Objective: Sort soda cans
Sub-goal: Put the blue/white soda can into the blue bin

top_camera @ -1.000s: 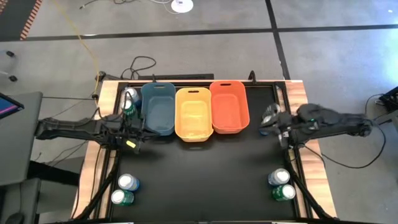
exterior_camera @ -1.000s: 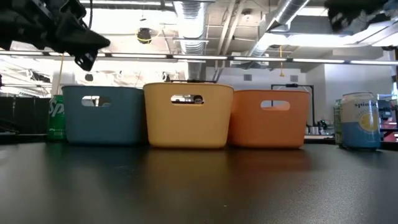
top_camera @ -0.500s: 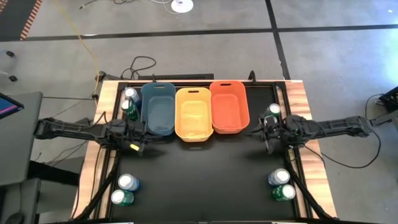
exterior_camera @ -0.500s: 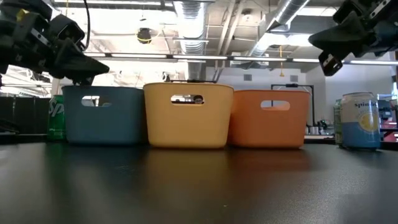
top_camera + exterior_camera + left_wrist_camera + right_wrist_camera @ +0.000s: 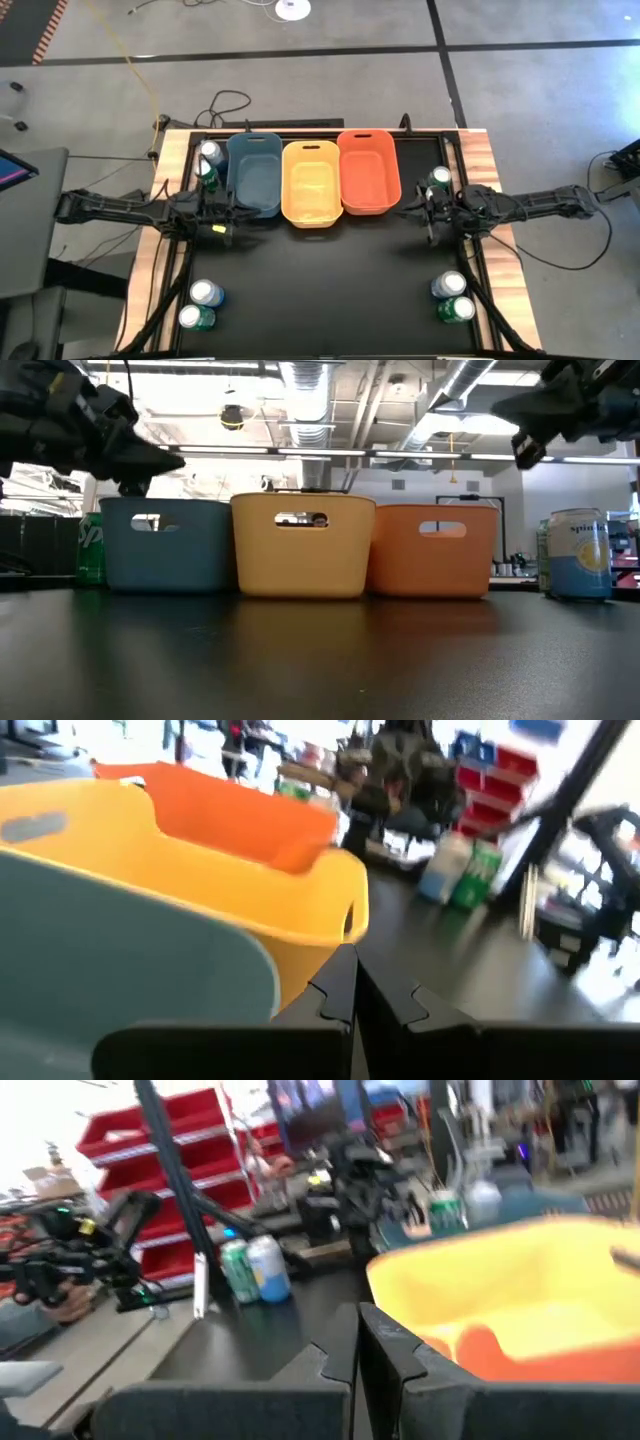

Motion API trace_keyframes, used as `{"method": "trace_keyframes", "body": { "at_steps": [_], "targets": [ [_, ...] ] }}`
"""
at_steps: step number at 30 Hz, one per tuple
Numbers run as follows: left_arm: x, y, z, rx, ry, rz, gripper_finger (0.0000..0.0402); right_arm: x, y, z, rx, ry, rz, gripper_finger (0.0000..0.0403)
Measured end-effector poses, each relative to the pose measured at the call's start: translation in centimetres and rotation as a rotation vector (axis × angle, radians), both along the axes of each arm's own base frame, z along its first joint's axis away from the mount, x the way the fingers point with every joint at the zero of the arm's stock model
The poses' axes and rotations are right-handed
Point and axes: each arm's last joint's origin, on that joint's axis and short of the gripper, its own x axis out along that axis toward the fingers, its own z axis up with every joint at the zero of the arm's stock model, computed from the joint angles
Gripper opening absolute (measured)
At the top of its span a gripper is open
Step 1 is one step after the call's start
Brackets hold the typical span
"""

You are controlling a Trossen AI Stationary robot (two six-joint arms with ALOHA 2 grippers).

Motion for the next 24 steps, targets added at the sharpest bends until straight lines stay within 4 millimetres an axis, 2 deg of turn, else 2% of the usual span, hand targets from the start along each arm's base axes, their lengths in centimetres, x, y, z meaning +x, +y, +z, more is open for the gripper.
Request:
{"method": "trace_keyframes", "body": {
  "at_steps": [5, 11, 15, 18, 21, 24],
  "targets": [
    [0.0, -0.1, 0.8, -0.005, -0.077, -0.047, 0.0, -0.1, 0.2, 0.5, -0.071, -0.053, 0.015, 0.0034],
    [0.0, -0.5, -0.2, 0.066, 0.024, -0.115, 0.0, 0.2, 0.6, -0.6, -0.096, 0.057, 0.047, 0.0034],
    [-0.1, -0.7, 0.0, 0.102, -0.075, -0.101, 0.0, 0.5, 1.2, -0.8, -0.054, 0.072, 0.068, 0.0034],
    [-0.2, -1.0, 0.4, 0.122, -0.119, -0.113, 0.0, 0.6, 1.6, -0.7, -0.06, 0.071, 0.017, 0.0034],
    [-0.2, -1.3, 0.8, 0.118, -0.139, -0.126, 0.0, 0.5, 1.8, 0.5, -0.076, 0.039, -0.008, 0.0033],
    [-0.1, -1.5, 0.7, 0.099, -0.076, -0.143, 0.0, 0.4, 2.0, 1.8, -0.058, -0.017, 0.004, 0.0033]
  ]
}}
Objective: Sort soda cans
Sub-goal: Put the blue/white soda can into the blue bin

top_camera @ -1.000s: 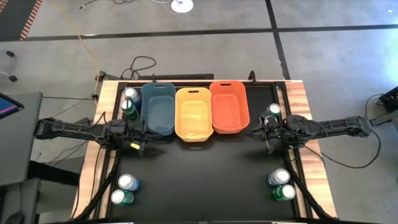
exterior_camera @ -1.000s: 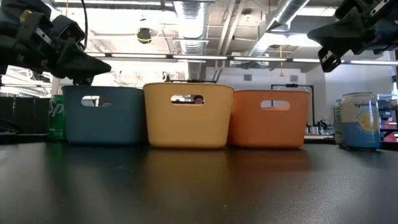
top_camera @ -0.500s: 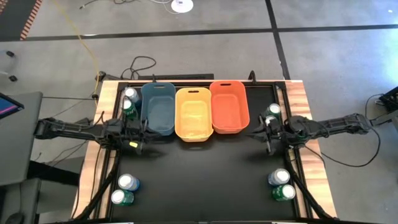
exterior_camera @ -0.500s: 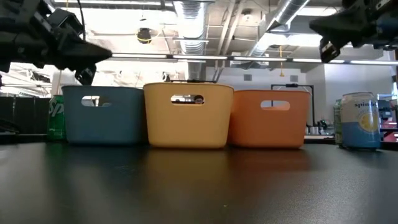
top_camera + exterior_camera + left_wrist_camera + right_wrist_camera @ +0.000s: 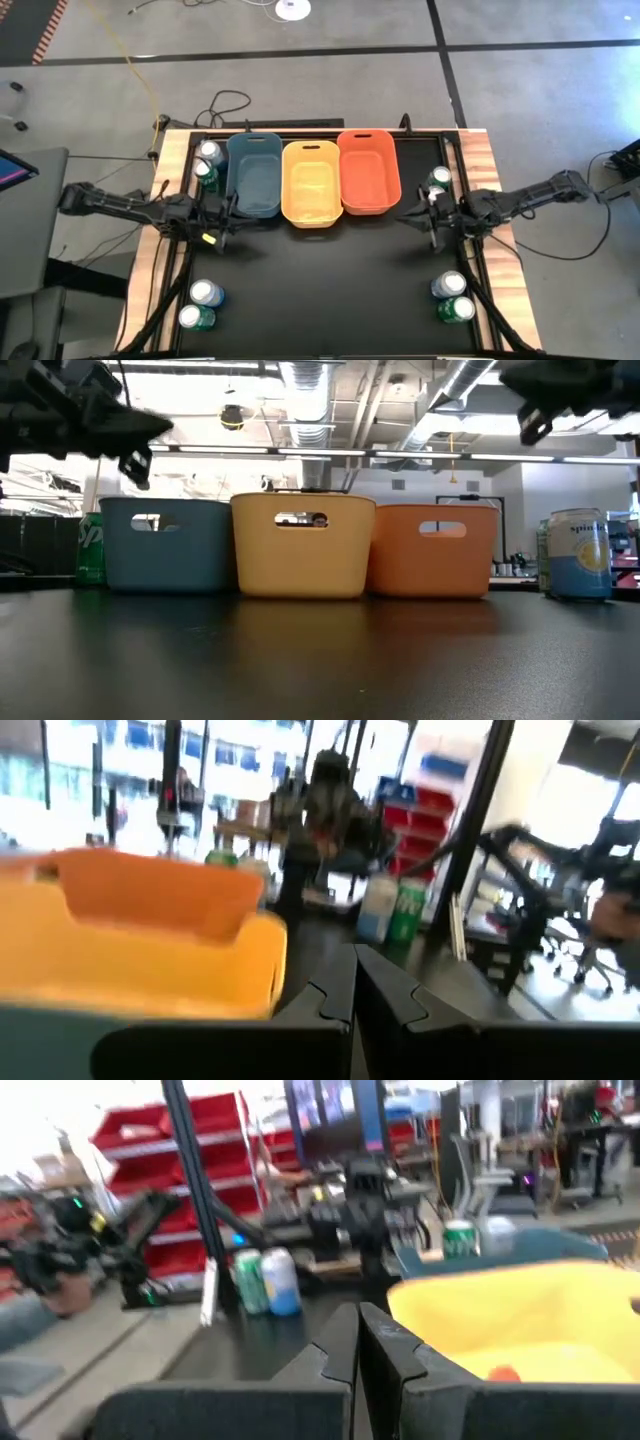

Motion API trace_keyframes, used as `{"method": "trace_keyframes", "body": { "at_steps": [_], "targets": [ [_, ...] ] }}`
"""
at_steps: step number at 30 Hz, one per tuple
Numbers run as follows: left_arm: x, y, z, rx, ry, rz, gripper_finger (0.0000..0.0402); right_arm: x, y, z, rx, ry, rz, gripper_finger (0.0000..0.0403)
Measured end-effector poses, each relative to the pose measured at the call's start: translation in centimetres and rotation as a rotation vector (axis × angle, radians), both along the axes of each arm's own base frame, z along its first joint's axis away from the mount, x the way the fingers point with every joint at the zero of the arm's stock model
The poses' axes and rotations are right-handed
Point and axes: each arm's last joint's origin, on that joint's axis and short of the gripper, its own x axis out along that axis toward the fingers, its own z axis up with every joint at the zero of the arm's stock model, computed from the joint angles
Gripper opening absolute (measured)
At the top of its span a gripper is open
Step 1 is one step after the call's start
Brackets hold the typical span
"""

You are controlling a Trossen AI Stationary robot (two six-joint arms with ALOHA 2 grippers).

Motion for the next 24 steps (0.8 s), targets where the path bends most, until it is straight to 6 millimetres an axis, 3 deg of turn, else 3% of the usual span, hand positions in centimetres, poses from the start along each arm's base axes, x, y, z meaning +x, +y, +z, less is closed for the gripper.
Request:
{"method": "trace_keyframes", "body": {
  "at_steps": [6, 12, 18, 24],
  "targets": [
    [0.2, -0.3, 1.4, -0.052, 0.061, -0.022, 0.0, 0.7, 0.6, 0.4, 0.154, -0.022, 0.04, 0.0033],
    [0.3, -1.3, 3.5, -0.111, 0.221, -0.104, 0.0007, 1.4, 1.6, -1.2, 0.229, 0.134, 0.086, 0.0033],
    [-0.1, -2.5, 6.8, -0.152, 0.397, -0.161, 0.0067, 2.1, 2.2, -1.5, 0.225, 0.133, 0.063, 0.0033],
    [-1.5, -1.7, 10.7, -0.126, 0.595, 0.023, 0.0137, 3.0, 2.2, -1.7, 0.259, 0.117, 0.037, 0.0033]
  ]
}}
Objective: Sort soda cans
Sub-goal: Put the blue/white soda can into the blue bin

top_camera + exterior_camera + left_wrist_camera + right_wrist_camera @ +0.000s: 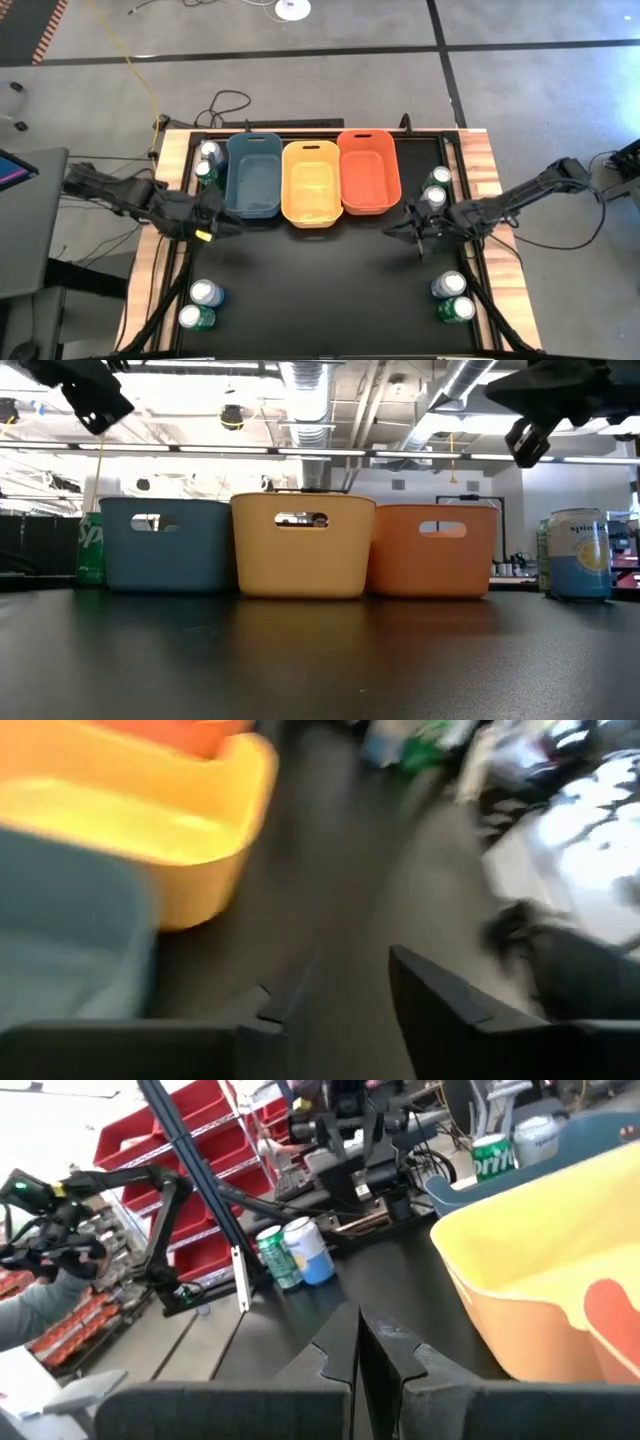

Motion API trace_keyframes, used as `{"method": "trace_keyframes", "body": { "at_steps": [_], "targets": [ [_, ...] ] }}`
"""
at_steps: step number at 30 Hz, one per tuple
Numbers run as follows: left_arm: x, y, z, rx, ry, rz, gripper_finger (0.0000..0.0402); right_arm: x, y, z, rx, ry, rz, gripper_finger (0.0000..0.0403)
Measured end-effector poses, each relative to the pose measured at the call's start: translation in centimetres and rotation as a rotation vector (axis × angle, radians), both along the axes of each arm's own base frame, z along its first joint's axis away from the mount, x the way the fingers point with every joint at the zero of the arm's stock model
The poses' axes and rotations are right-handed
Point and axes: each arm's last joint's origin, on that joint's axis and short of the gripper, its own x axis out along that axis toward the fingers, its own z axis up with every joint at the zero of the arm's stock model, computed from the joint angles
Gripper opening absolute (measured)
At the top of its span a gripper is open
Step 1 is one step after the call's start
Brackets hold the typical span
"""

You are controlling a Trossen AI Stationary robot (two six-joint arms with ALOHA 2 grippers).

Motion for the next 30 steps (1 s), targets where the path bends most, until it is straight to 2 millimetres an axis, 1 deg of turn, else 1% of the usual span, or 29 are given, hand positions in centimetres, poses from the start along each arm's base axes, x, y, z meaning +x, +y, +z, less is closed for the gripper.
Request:
{"method": "trace_keyframes", "body": {
  "at_steps": [3, 6, 8, 10, 15, 19, 22, 27, 30],
  "targets": [
    [-1.0, 0.9, 1.4, 0.043, 0.061, 0.172, 0.0161, 0.3, -0.1, -0.2, 0.045, 0.007, -0.017, 0.0033],
    [-2.0, 1.8, 2.6, 0.062, 0.065, 0.346, 0.0179, 0.6, -0.4, -0.3, 0.085, 0.014, -0.038, 0.0033],
    [-2.5, 2.4, 3.2, 0.073, 0.076, 0.424, 0.0193, 0.8, -0.5, -0.4, 0.088, 0.015, -0.049, 0.0033],
    [-3.0, 2.9, 3.4, 0.086, 0.096, 0.496, 0.0209, 0.8, -0.7, -0.4, 0.089, 0.016, -0.061, 0.0033],
    [-3.5, 4.0, 3.1, 0.112, 0.153, 0.68, 0.0264, 1.0, -1.2, -0.4, 0.089, 0.014, -0.088, 0.0033],
    [-3.0, 5.0, 2.8, 0.136, 0.214, 0.798, 0.0305, 1.0, -1.3, 0.0, 0.102, -0.031, -0.092, 0.0033],
    [-2.3, 5.9, 2.5, 0.168, 0.281, 0.869, 0.0326, 1.0, -1.3, 0.6, 0.107, -0.082, -0.089, 0.0033],
    [-0.8, 8.3, 1.7, 0.184, 0.428, 1.01, 0.0336, 0.9, -1.3, 1.1, 0.069, -0.138, -0.089, 0.0033],
    [-0.1, 9.9, 0.9, 0.152, 0.536, 1.023, 0.0336, 0.9, -1.3, 1.1, 0.069, -0.139, -0.089, 0.0033]
  ]
}}
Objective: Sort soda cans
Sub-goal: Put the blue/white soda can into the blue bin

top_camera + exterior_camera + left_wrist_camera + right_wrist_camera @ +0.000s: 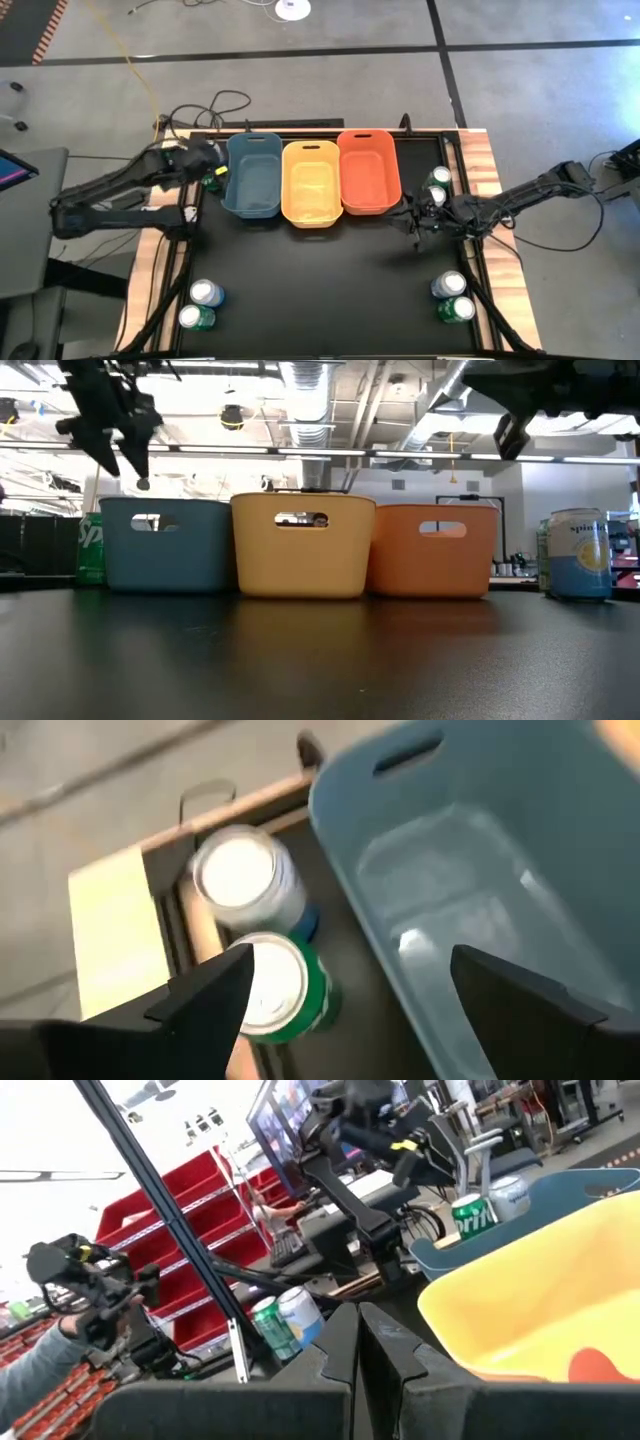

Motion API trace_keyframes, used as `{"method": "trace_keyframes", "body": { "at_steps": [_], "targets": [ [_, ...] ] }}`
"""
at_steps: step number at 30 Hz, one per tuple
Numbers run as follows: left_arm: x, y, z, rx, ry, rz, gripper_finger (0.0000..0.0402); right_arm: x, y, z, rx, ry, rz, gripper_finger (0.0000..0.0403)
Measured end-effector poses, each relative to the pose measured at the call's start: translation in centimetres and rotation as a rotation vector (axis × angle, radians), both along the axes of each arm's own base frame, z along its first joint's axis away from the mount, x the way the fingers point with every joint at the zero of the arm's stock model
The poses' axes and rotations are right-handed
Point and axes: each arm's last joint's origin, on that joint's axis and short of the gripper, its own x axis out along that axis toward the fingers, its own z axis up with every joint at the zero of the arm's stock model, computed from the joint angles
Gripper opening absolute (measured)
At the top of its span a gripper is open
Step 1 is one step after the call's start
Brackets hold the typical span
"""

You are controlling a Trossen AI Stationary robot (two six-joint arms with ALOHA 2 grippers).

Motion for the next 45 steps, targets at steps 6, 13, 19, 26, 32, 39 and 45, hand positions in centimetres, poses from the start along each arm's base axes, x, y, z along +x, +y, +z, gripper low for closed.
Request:
{"method": "trace_keyframes", "body": {
  "at_steps": [6, 13, 19, 26, 32, 39, 45],
  "targets": [
    [0.5, 3.8, -1.2, -0.053, 0.118, 0.108, 0.0336, 0.1, 0.1, -0.3, -0.008, 0.025, 0.002, 0.0033],
    [0.4, 7.5, -0.7, -0.095, 0.09, 0.142, 0.0336, 0.6, 0.2, -1.0, 0.015, 0.07, 0.009, 0.0034],
    [0.4, 7.7, -0.1, -0.156, 0.061, 0.155, 0.0346, 1.1, 0.4, -1.8, 0.027, 0.121, 0.014, 0.0034],
    [0.5, 7.8, 0.0, -0.153, -0.03, 0.255, 0.0348, 1.4, 0.4, -2.3, 0.071, 0.148, 0.015, 0.0034],
    [0.5, 7.7, -0.1, -0.167, -0.125, 0.373, 0.0348, 1.3, 0.4, -1.8, 0.083, 0.11, 0.017, 0.0034],
    [0.6, 8.1, -0.7, -0.188, -0.196, 0.595, 0.0348, 1.4, 0.1, -1.8, 0.077, 0.103, -0.002, 0.0034],
    [2.1, 9.1, -2.4, -0.208, -0.227, 0.755, 0.0348, 1.5, -0.6, -1.8, 0.078, 0.099, -0.039, 0.0033]
  ]
}}
